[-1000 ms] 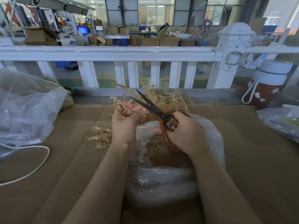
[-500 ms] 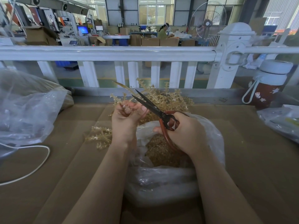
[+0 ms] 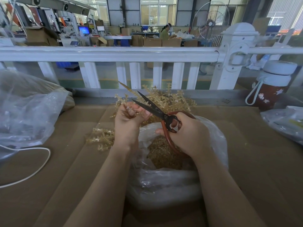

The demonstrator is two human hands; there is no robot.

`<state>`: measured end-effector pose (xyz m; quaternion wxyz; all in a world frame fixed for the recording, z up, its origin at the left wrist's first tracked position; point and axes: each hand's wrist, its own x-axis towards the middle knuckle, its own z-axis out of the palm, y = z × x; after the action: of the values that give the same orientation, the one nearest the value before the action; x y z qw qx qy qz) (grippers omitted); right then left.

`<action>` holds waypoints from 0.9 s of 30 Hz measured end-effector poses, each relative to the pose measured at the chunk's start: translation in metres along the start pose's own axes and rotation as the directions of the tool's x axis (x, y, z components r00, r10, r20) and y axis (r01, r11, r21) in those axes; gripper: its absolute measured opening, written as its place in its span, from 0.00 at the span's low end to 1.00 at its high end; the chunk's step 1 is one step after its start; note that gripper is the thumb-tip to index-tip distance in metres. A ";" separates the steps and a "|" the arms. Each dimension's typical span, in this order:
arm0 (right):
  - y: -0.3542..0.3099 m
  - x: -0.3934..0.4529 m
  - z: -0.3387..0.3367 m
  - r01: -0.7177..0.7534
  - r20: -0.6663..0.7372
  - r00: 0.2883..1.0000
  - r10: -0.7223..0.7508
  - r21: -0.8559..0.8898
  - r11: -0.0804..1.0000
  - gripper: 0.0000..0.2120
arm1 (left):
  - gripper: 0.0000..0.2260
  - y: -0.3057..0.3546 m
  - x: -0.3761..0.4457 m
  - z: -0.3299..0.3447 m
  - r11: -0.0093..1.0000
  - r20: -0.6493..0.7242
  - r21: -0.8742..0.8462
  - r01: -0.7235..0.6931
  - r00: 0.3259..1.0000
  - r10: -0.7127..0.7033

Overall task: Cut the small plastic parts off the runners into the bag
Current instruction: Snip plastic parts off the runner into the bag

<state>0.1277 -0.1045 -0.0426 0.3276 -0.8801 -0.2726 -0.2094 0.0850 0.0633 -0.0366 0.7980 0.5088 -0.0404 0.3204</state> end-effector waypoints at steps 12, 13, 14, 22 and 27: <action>0.000 0.002 0.002 -0.030 0.025 0.999 0.028 0.064 0.998 0.32 | 0.14 0.004 -0.002 0.001 0.998 0.023 -0.046 0.032 0.999 -0.031; 0.000 0.002 0.002 -0.035 0.028 0.999 0.033 0.072 0.997 0.33 | 0.14 0.004 -0.002 0.001 0.998 0.016 -0.051 0.034 0.999 -0.034; -0.001 0.002 0.002 -0.040 0.032 0.999 0.037 0.079 0.996 0.33 | 0.14 0.004 -0.002 0.001 0.998 0.008 -0.054 0.036 0.999 -0.036; 0.000 0.000 0.000 -0.006 0.009 1.000 0.007 -0.009 1.000 0.32 | 0.14 0.003 -0.002 0.001 1.000 -0.001 0.021 0.007 1.000 -0.007; 0.001 0.000 0.002 -0.013 0.006 1.000 0.013 -0.007 1.000 0.30 | 0.16 0.001 -0.002 0.001 0.999 -0.012 0.046 0.003 1.000 -0.003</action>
<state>0.1290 -0.1038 -0.0446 0.3253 -0.8835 -0.2671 -0.2055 0.0829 0.0619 -0.0360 0.7867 0.5254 -0.0276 0.3229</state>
